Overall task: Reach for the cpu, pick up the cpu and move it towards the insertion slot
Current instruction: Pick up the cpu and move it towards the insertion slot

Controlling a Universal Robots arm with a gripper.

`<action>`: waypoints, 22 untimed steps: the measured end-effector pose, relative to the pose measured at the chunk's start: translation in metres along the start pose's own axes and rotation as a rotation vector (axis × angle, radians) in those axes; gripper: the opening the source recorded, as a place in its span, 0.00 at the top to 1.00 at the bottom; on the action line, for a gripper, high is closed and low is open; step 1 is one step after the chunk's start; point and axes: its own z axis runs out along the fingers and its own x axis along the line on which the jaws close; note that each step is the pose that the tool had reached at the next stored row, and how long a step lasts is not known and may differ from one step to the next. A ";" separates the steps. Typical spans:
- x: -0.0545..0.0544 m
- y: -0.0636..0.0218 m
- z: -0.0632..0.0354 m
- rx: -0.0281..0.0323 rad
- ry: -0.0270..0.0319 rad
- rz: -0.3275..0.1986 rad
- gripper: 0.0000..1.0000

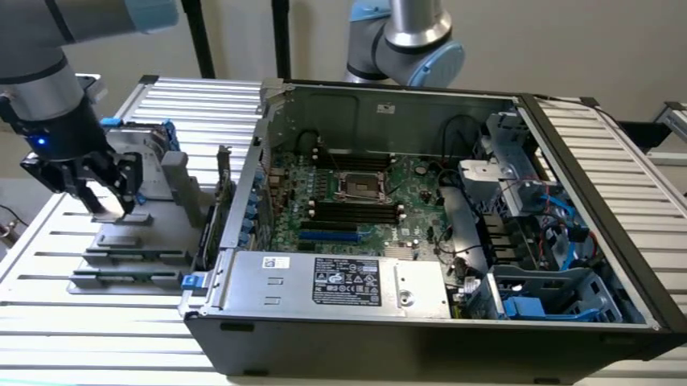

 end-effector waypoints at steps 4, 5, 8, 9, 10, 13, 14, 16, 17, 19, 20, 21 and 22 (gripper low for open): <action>0.000 -0.0003 -0.0181 0.0001 0.0001 0.000 0.46; 0.000 -0.0003 -0.0226 0.0000 0.0001 0.000 0.46; -0.001 -0.0005 -0.0364 0.0001 0.0001 0.000 0.46; -0.001 -0.0006 -0.0409 0.0000 0.0000 0.000 0.46; -0.002 -0.0007 -0.0455 0.0001 0.0001 0.000 0.46; -0.003 -0.0010 -0.0592 0.0001 0.0002 0.000 0.46; -0.004 -0.0011 -0.0636 0.0000 0.0000 0.000 0.46; -0.007 -0.0013 -0.0728 0.0001 0.0002 0.000 0.46; -0.009 -0.0014 -0.0773 0.0000 0.0000 0.000 0.46; -0.016 -0.0019 -0.0863 -0.0003 -0.0001 0.000 0.46; -0.020 -0.0022 -0.0912 -0.0012 -0.0002 0.000 0.46; -0.024 -0.0026 -0.0955 -0.0021 -0.0002 0.000 0.46; -0.029 -0.0030 -0.1006 -0.0034 0.0001 0.000 0.46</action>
